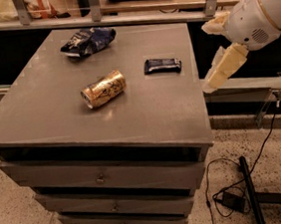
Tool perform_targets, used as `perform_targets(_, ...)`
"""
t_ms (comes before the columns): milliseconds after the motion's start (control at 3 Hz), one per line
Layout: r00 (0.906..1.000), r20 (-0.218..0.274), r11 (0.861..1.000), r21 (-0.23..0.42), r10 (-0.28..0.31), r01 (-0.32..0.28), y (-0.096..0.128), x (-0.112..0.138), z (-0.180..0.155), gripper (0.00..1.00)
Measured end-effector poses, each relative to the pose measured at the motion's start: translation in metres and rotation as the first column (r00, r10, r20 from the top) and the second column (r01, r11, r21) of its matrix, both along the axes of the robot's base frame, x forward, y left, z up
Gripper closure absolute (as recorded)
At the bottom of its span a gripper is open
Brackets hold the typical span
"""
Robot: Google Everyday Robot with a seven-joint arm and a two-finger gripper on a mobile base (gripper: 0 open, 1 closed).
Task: Move rxbar blueberry near blue chip bag
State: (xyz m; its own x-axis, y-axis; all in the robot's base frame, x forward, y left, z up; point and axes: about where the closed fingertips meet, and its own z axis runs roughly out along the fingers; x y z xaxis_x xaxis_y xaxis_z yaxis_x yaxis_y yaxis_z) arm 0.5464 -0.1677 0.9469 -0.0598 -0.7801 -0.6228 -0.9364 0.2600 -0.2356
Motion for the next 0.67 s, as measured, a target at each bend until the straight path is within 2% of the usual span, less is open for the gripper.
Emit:
perform_targets(333, 0.9969, 0.048, 0.99, 0.133, -0.063, 0.056, -0.011, 0.036, -0.015, 0.0)
perform_targets(667, 0.9935, 0.049, 0.976, 0.196, -0.103, 0.091, -0.022, 0.077, -0.035, 0.0)
